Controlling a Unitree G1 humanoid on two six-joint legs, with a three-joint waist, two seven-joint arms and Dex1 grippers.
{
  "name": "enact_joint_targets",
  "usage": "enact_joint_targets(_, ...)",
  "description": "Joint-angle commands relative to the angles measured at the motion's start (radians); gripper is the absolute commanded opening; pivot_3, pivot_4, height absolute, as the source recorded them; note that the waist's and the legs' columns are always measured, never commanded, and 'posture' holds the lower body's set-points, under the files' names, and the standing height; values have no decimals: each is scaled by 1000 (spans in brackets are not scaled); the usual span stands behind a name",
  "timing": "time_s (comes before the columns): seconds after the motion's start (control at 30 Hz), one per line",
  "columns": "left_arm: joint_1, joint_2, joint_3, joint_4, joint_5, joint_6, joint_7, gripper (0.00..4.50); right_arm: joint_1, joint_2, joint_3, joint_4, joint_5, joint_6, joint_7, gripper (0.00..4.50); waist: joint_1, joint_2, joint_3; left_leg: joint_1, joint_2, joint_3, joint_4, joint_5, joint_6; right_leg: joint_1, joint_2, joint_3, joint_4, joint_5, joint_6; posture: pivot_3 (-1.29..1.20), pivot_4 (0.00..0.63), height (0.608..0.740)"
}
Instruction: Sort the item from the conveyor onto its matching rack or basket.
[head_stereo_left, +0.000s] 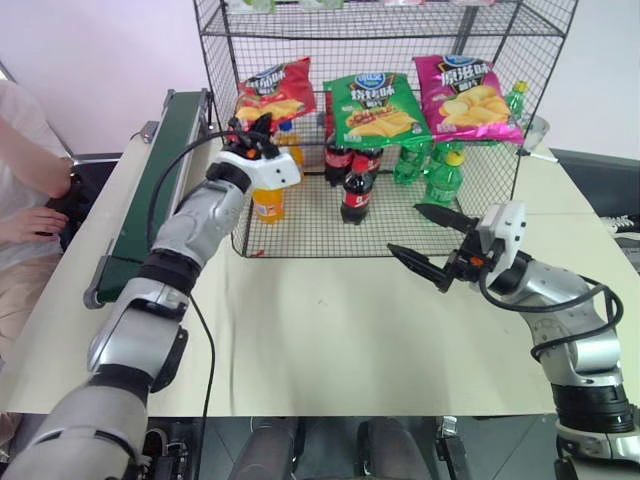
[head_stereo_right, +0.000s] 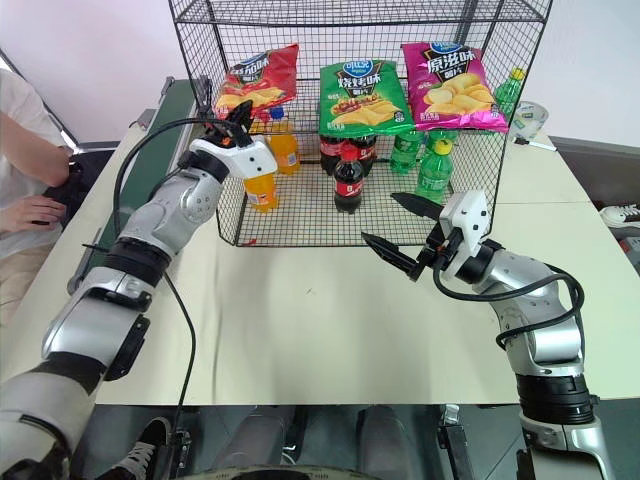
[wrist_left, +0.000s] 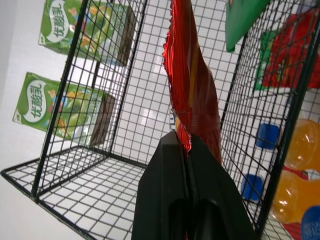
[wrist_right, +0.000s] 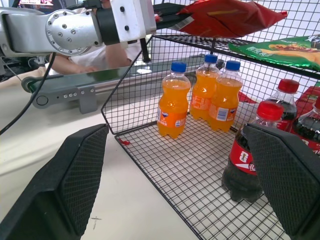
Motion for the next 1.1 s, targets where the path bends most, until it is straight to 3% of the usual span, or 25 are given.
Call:
enact_joint_targets(0.03, -34, 20, -10, 13, -14, -57, 23, 32, -11, -1, -18, -35, 13, -5, -8, 4500, 0, 0, 0, 0, 0, 0, 0, 0, 0, 0, 0, 0, 0, 0, 0, 0, 150, 740)
enact_joint_targets(0.13, -17, 27, -4, -3, -49, -102, 4, 917, -8, -3, -22, -33, 13, -7, -9, 4500, 1, 0, 0, -1, 0, 0, 0, 0, 0, 0, -1, 0, 0, 0, 0, 0, 150, 740)
enact_joint_targets(0.37, 71, 55, 11, -165, -87, -110, -61, 4355, -12, -3, -21, -20, 17, -9, 3, 4500, -4, 0, 0, -1, 0, 0, 0, 0, 0, -1, -1, 0, 0, 0, 0, 0, 150, 740)
enact_joint_targets(0.53, 243, 106, 94, -489, -215, -62, -220, 4355, -5, -13, -31, -12, 11, -17, 14, 4500, -13, 0, 0, -1, 0, 0, 0, 0, 0, -2, -1, 2, 1, 0, 0, 0, 150, 740)
enact_joint_targets(0.63, 400, 100, 172, -690, -504, 48, -436, 4355, 12, -33, -46, -16, 12, -17, 32, 4500, -22, 1, 0, -1, 0, 0, 0, 0, 0, -2, -3, 2, 0, 0, 0, 0, 150, 740)
enact_joint_targets(0.73, 635, 119, 297, -919, -966, 350, -705, 4355, 32, -71, -77, -17, 16, -17, 55, 4500, -28, 2, -1, -1, 1, 0, 0, 0, 0, -2, -3, 2, 0, 0, 0, 0, 150, 740)
enact_joint_targets(0.93, 940, 259, 686, -1094, -1430, 762, -834, 4355, 108, -171, -161, 13, 19, -28, 137, 4500, -20, 3, -1, -1, 4, 0, 0, -2, 3, -2, 0, 3, -1, 0, -1, 0, 150, 740)
enact_joint_targets(1.1, 1172, 371, 848, -1083, -1335, 634, -1020, 4355, 184, -270, -247, 120, -21, -95, 224, 4500, -10, 4, -1, 3, 2, 0, -1, -6, 9, 3, -3, 2, -7, 0, -1, 0, 150, 740)
